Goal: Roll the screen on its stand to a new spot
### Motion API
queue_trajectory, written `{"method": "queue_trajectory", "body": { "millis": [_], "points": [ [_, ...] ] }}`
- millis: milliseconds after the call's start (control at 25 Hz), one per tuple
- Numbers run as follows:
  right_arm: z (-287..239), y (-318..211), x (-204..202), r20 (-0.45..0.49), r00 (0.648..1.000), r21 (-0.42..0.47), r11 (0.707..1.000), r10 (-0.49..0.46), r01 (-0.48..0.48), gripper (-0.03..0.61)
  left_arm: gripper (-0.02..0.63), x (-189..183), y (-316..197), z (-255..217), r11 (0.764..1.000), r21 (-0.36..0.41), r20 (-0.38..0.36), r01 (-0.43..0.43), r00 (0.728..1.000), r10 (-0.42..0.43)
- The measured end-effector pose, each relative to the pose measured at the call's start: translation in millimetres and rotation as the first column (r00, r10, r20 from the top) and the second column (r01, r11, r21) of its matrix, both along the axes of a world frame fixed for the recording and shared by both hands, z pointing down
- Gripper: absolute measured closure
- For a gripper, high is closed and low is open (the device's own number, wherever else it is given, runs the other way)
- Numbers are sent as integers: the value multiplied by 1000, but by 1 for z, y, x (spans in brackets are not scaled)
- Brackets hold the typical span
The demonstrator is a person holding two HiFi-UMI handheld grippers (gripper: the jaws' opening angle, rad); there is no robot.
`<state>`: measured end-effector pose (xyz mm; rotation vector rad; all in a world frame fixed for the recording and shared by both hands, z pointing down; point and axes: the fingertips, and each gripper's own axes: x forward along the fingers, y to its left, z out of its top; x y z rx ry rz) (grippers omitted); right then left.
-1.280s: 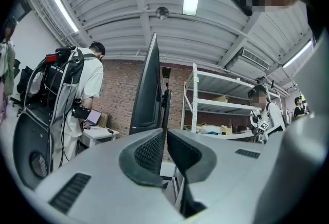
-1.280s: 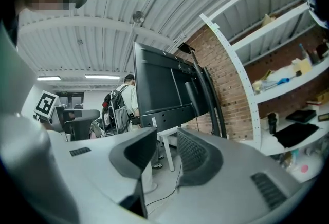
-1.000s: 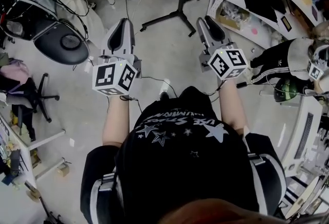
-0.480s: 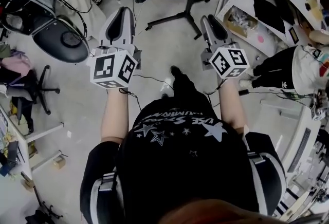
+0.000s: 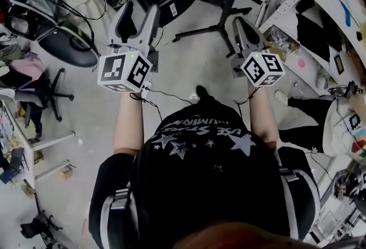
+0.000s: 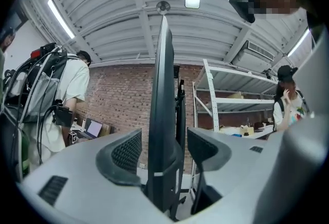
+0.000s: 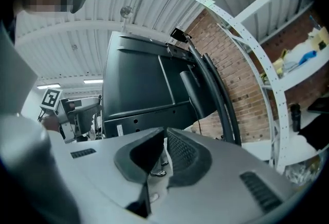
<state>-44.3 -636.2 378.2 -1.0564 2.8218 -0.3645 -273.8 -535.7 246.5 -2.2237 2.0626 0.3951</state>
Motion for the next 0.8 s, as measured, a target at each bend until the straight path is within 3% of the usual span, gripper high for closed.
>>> {"method": "queue_trajectory", "body": {
  "millis": [320, 800],
  "points": [
    [0, -63, 3, 41, 999, -18, 1000, -6, 7, 571, 328, -12, -41, -33, 998, 53, 56, 19, 998, -22],
    [-1, -95, 5, 44, 999, -6, 1000, -11, 11, 571, 330, -3, -73, -50, 999, 13, 88, -33, 996, 32]
  ]
}}
